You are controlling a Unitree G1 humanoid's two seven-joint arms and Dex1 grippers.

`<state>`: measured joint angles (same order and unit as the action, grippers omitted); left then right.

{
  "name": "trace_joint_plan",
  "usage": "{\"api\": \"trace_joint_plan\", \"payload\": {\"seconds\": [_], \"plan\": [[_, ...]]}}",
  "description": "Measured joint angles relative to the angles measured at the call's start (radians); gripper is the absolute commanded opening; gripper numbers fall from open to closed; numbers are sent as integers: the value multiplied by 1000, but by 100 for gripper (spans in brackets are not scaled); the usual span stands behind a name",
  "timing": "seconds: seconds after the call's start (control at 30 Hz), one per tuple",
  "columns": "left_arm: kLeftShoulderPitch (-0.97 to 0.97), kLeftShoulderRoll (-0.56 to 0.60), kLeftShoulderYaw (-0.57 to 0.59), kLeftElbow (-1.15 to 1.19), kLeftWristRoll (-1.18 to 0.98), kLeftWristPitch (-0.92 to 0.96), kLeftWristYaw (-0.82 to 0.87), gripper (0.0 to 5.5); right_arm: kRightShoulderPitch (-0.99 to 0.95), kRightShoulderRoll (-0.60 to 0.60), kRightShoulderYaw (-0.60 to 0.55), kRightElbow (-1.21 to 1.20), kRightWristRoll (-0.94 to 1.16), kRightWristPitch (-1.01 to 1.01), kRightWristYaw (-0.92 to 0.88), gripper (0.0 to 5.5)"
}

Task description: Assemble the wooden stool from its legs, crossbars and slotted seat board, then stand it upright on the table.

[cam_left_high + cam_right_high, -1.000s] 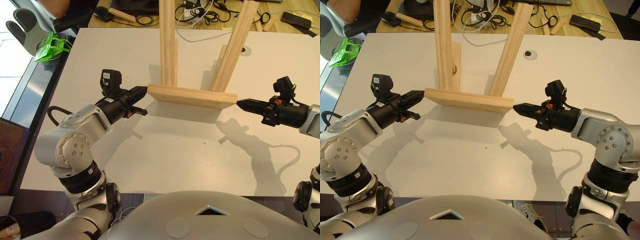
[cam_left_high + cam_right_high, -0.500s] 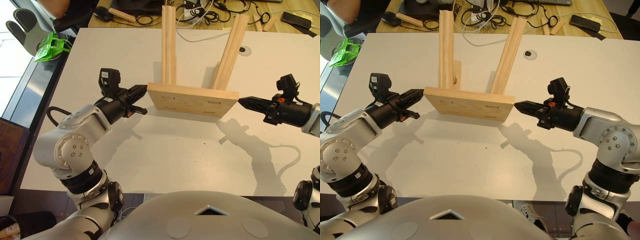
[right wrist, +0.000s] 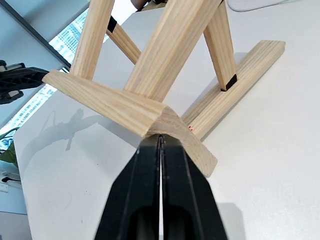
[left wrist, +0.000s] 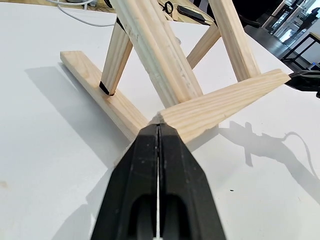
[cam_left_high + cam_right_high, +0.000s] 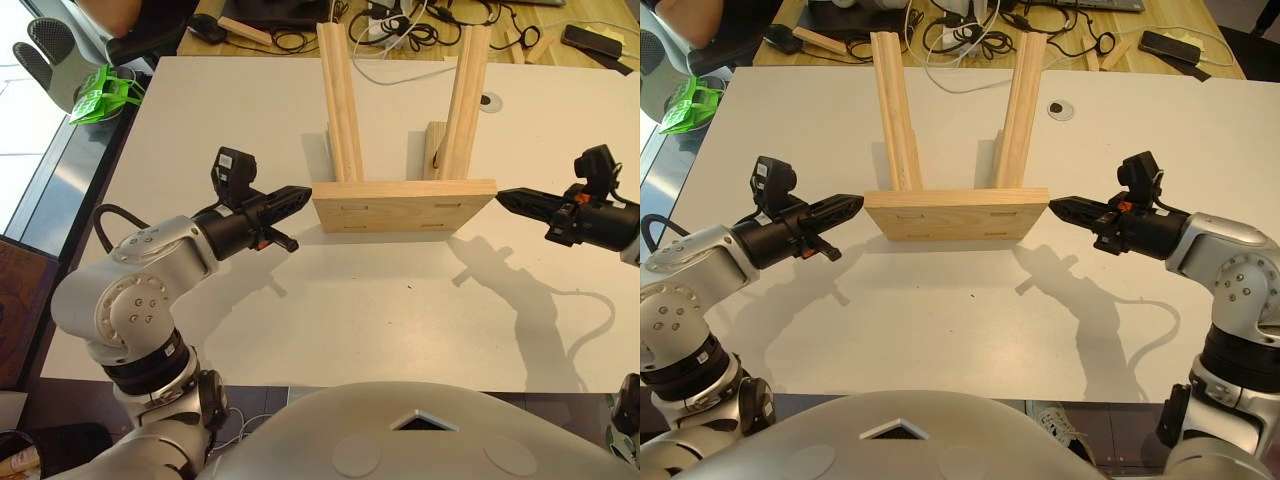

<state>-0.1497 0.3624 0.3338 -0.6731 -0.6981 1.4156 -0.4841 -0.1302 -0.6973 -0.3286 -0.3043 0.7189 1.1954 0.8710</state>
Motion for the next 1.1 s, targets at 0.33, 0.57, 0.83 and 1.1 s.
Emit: {"api": "trace_joint_plan", "payload": {"seconds": [0.33, 0.57, 0.83, 1.1], "plan": [[13, 24, -128, 76, 56, -44, 100, 1, -49, -48, 163, 228, -171, -122, -93, 0], [41, -36, -212, 146, 181, -46, 271, 1, -101, 18, 280, 273, -238, -103, -192, 0], [95, -109, -279, 177, 233, -61, 330, 1, -104, 79, 331, 250, -262, -74, -266, 0], [149, -152, -321, 186, 277, -126, 363, 1, -101, 86, 348, 247, -278, -75, -274, 0]]}}
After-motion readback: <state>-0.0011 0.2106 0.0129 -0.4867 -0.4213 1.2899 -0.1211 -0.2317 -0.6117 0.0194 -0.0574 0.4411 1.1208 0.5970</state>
